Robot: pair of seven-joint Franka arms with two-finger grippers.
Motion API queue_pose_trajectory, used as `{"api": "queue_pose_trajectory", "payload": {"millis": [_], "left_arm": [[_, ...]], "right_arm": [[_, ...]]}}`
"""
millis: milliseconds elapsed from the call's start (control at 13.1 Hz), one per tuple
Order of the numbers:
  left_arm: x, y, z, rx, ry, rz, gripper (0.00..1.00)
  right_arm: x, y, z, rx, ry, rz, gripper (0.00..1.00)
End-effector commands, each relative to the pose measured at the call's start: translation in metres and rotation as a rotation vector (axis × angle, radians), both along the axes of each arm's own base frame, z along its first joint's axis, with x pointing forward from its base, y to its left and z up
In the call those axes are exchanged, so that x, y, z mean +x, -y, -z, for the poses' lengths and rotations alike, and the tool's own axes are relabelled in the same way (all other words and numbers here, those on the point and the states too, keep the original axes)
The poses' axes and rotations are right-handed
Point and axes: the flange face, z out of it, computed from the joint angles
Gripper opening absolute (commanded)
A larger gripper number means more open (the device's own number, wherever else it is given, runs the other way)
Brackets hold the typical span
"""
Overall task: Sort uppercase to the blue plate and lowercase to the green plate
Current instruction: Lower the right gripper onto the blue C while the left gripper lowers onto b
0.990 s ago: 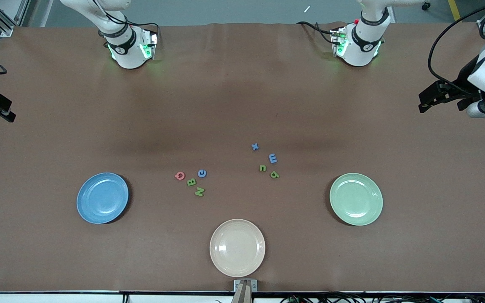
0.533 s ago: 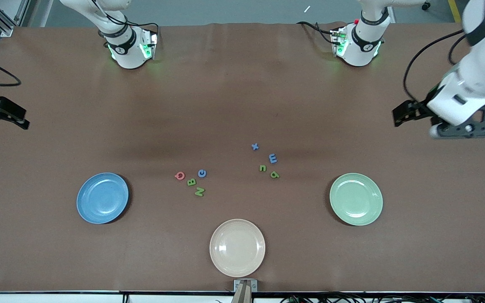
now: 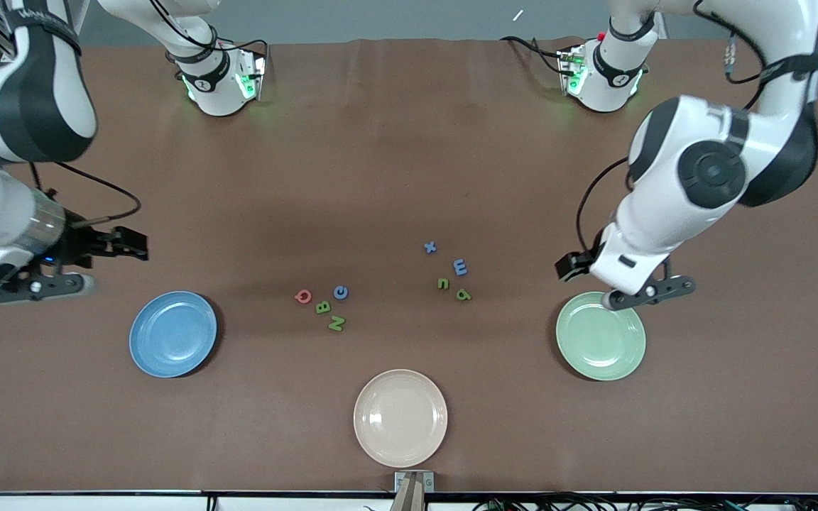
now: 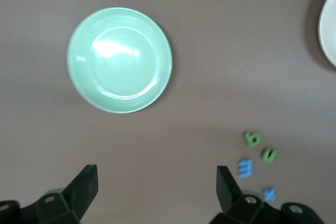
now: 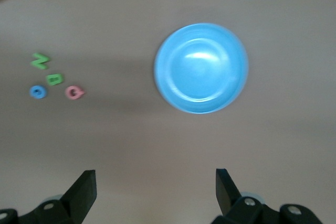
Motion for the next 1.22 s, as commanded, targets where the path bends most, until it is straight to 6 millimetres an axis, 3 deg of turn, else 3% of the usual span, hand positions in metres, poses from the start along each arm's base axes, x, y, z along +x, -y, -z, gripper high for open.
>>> {"api": "queue_pose_trajectory", "payload": {"millis": [0, 76, 228, 457, 609, 913, 990, 1142], "left_arm": [[0.003, 0.046, 0.052, 0.006, -0.013, -0.097, 0.95], [0.006, 0.052, 0.073, -0.004, -0.017, -0.142, 0.93], [0.007, 0.074, 0.118, -0.028, -0.018, -0.23, 0.91], [-0.004, 0.11, 0.176, -0.041, -0.016, -0.297, 0.84], [-0.016, 0.133, 0.198, -0.049, -0.012, -0.288, 0.75], [-0.032, 0.157, 0.223, -0.044, -0.011, -0.317, 0.68], [-0.033, 0.157, 0.23, -0.039, -0.019, -0.321, 0.67], [-0.036, 0.159, 0.238, -0.031, -0.027, -0.323, 0.62]], "right_arm": [[0.011, -0.04, 0.041, 0.096, -0.06, 0.132, 1.0], [0.013, -0.059, 0.057, 0.096, -0.072, 0.181, 1.0], [0.008, -0.122, 0.092, 0.066, -0.1, 0.222, 1.0], [0.003, -0.184, 0.142, 0.043, -0.085, 0.285, 1.0], [-0.006, -0.217, 0.178, 0.035, -0.063, 0.333, 1.0], [-0.04, -0.28, 0.251, -0.006, -0.056, 0.408, 1.0], [-0.044, -0.291, 0.261, -0.008, -0.046, 0.419, 1.0], [-0.044, -0.291, 0.274, -0.01, -0.042, 0.426, 1.0]]}}
